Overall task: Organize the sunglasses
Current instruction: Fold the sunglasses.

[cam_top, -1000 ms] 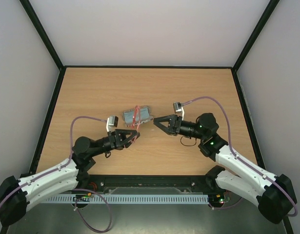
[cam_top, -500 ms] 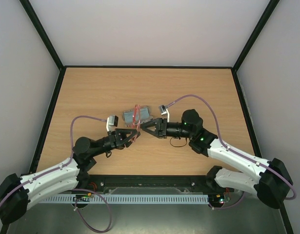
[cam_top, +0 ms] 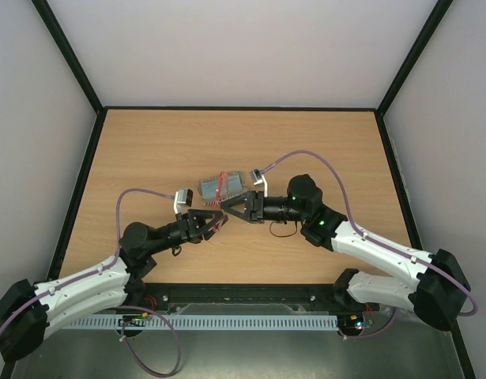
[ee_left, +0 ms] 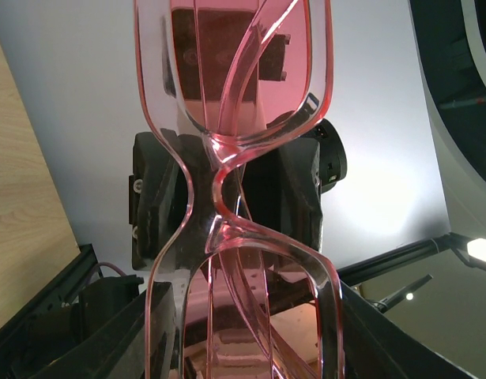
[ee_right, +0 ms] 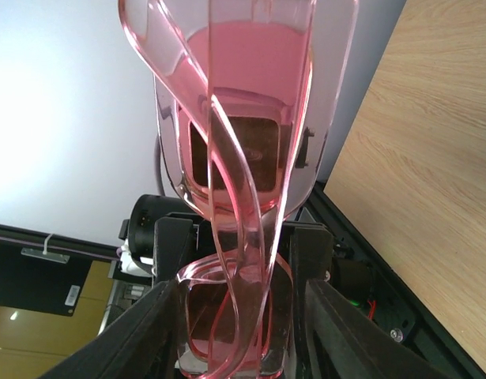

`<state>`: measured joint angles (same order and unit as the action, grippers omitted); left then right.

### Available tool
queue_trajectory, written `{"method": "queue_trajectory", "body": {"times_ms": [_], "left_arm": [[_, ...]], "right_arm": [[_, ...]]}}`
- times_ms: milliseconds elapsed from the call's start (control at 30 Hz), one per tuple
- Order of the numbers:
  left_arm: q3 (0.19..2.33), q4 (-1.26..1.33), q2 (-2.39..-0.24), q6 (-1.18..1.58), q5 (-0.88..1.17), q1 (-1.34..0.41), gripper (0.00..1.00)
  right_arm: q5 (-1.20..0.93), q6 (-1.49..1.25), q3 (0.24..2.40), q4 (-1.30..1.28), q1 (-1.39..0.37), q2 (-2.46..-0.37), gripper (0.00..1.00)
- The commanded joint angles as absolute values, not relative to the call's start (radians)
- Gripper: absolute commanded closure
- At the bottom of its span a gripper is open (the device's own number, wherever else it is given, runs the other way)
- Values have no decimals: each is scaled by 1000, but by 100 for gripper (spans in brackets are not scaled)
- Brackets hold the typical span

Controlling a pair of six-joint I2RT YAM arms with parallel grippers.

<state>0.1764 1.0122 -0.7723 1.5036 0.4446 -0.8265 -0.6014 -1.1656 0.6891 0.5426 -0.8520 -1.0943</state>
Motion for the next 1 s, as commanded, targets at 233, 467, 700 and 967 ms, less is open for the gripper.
{"method": "queue_trajectory", "body": {"times_ms": [233, 467, 700, 967], "left_arm": [[165, 1106, -770, 1499, 438, -831, 72], [164, 1105, -773, 1501, 436, -830, 70], [165, 1090, -763, 1497, 436, -829, 52], [238, 895, -688, 1424, 439, -805, 24]], "right_arm": [[-598, -1146, 709, 562, -894, -1118, 69], [-595, -1142, 707, 558, -893, -1120, 84], [-586, -1136, 707, 550, -894, -1112, 87], [-533, -1070, 724, 377, -826, -1035, 88]]}}
